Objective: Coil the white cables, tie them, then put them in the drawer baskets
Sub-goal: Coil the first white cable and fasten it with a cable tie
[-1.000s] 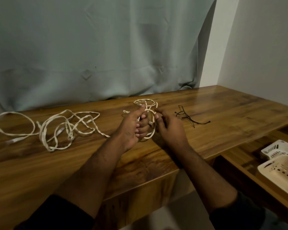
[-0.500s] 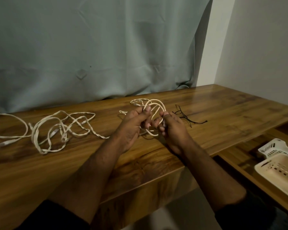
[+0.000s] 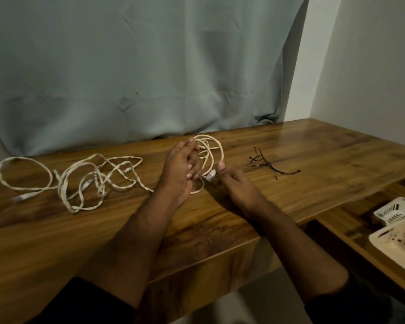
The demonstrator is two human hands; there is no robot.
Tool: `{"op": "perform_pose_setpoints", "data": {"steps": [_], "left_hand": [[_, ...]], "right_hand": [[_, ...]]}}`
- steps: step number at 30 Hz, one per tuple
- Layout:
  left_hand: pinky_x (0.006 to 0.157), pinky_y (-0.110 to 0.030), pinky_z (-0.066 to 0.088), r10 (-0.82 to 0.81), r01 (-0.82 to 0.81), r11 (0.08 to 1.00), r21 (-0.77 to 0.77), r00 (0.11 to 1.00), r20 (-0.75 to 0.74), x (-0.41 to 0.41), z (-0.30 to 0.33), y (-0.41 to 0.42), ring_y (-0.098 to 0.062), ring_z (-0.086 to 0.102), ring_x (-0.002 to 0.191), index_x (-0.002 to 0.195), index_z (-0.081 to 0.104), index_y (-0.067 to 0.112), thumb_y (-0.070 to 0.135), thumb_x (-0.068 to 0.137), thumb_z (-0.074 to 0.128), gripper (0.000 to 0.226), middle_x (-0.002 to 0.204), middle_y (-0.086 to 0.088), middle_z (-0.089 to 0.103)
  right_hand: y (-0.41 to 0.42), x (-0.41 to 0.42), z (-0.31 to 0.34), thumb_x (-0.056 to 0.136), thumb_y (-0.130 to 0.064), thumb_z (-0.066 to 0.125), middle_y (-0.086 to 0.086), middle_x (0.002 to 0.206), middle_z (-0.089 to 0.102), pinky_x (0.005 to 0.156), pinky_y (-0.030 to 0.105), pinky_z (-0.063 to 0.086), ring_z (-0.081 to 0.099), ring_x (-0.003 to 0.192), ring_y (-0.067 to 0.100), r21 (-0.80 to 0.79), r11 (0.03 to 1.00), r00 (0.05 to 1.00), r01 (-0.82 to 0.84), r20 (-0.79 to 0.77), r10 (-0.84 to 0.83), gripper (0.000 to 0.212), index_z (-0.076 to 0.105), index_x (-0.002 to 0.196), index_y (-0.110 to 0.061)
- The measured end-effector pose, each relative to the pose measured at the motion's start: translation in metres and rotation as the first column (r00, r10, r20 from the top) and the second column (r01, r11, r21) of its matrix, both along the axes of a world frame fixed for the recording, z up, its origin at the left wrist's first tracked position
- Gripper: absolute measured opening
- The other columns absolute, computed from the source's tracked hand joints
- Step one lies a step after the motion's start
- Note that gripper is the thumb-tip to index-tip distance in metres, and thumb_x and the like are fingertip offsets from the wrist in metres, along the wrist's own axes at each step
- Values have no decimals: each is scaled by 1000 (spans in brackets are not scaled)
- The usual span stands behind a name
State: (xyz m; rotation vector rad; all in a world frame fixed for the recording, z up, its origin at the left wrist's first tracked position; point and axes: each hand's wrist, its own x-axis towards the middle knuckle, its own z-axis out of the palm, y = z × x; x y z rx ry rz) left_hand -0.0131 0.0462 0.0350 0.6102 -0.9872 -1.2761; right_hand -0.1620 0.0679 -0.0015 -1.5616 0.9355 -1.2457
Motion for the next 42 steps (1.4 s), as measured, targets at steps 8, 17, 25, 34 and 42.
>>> {"op": "perform_pose_setpoints", "data": {"steps": [8,17,25,34,42], "left_hand": [[34,-15,18,-107,109,994,-6,988,107,-6,1,7,-4,20,30,82,53,11,20,110,44,31,44,5,31],[40,-24,43,-80,81,997,-6,990,117,-10,0,15,-15,42,35,91,50,9,25,110,45,25,45,-1,35],[32,-16,17,-19,29,999,-35,965,261,-11,-7,2,-5,21,30,89,52,9,22,110,44,26,44,4,34],[33,-16,19,-127,142,989,-33,951,282,-9,-9,2,-5,20,30,91,57,6,23,109,47,27,43,4,34],[44,-25,29,-147,164,985,-57,962,231,-12,-8,7,-7,27,35,91,58,9,26,109,47,27,48,3,37]], "right_hand": [[-4,-6,0,104,-15,57,17,81,64,74,49,61,65,73,25,-23,1000,973,-4,230,9,29,54,131,-6],[-7,-6,1,104,-5,53,11,69,60,48,26,35,45,49,13,43,998,991,-37,129,31,21,51,121,6],[2,-4,4,110,-17,40,4,67,60,54,27,50,57,56,13,16,991,957,132,258,-131,22,61,112,-10],[-4,-3,-4,108,-44,39,1,75,71,68,46,56,67,71,20,-291,898,909,330,-159,-385,45,71,93,-16],[-3,-6,-6,111,-27,39,20,84,67,64,48,54,64,71,26,-195,962,981,192,29,-190,27,61,117,-11]]}}
